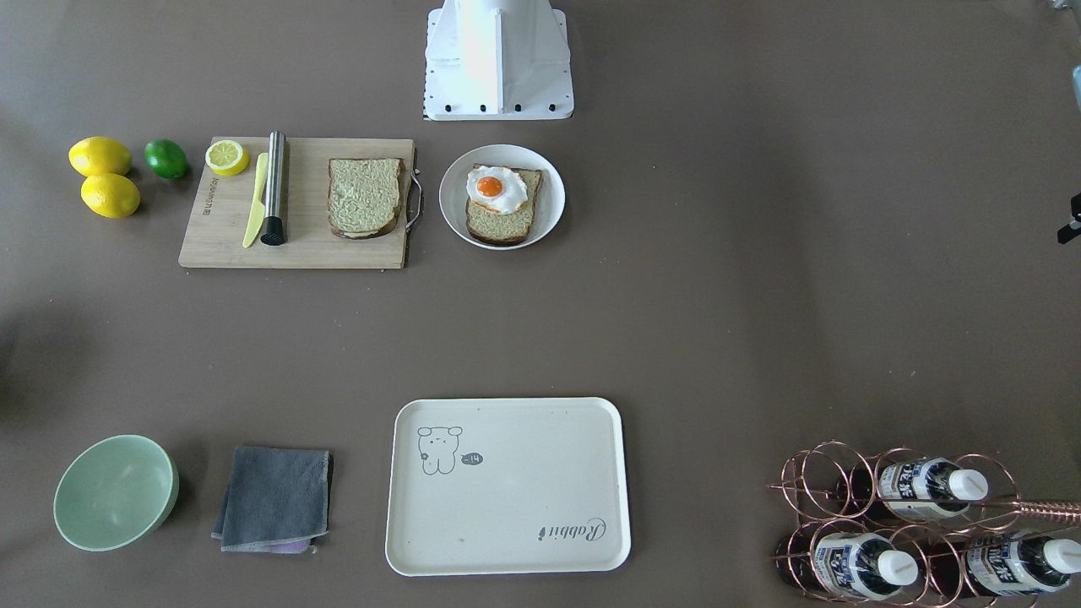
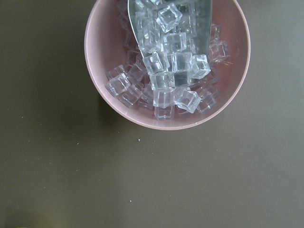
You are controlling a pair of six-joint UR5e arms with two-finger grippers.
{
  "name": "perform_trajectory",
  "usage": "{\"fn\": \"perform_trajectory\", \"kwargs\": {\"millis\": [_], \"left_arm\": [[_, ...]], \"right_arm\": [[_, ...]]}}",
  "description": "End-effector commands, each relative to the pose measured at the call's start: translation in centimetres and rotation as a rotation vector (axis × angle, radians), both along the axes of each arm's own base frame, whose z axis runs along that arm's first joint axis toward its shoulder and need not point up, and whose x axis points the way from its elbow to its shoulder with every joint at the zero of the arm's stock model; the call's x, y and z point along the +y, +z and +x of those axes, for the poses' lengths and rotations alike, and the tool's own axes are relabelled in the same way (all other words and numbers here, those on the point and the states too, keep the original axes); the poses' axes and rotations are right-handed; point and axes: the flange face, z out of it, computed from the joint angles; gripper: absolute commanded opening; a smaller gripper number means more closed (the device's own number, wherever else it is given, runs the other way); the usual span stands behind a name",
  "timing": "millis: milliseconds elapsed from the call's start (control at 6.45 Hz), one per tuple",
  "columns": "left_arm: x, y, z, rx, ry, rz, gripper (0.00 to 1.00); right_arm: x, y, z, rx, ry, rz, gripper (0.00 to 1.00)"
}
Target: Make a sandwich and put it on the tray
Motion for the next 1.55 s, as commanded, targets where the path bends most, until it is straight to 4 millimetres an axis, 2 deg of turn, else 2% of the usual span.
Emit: {"fn": "perform_trajectory", "kwargs": {"millis": [0,155,310,465,620,775,930,1085,1239,1394], "left_arm": [[-0.4,-5.5,0.0,0.023,-0.053,0.058,0.99],[-2.0,-11.3,1.6,0.083,-0.146,0.059,0.99],[-3.3,-16.0,7.4,0.142,-0.082,0.148,0.99],[-3.3,-18.1,12.0,0.18,-0.093,0.066,0.99],[-2.0,-20.3,16.2,0.2,-0.133,0.003,0.99],[0.1,-23.3,22.3,0.204,-0.18,-0.052,0.99],[1.3,-27.4,28.3,0.235,-0.234,-0.096,0.99],[3.2,-30.4,33.4,0.266,-0.245,-0.131,0.99],[4.9,-32.0,36.6,0.28,-0.24,-0.142,0.99],[6.1,-33.1,39.0,0.289,-0.238,-0.15,0.99]], "right_arm": [[-2.2,-3.3,-0.3,-0.008,0.006,0.059,1.0],[-2.5,-4.1,-2.3,-0.022,-0.035,0.074,1.0],[-2.8,-5.8,-4.2,-0.053,-0.041,0.071,1.0],[-2.4,-8.9,-7.8,-0.075,0.005,0.015,1.0],[-1.8,-12.1,-11.7,-0.082,0.061,-0.042,1.0],[-0.9,-14.9,-15.6,-0.079,0.113,-0.067,1.0],[0.0,-16.4,-20.0,-0.146,0.195,-0.065,1.0],[2.2,-17.4,-25.5,-0.196,0.237,-0.097,1.0],[4.4,-18.2,-29.7,-0.203,0.243,-0.109,1.0],[6.9,-17.8,-31.8,-0.207,0.206,-0.102,1.0]]}}
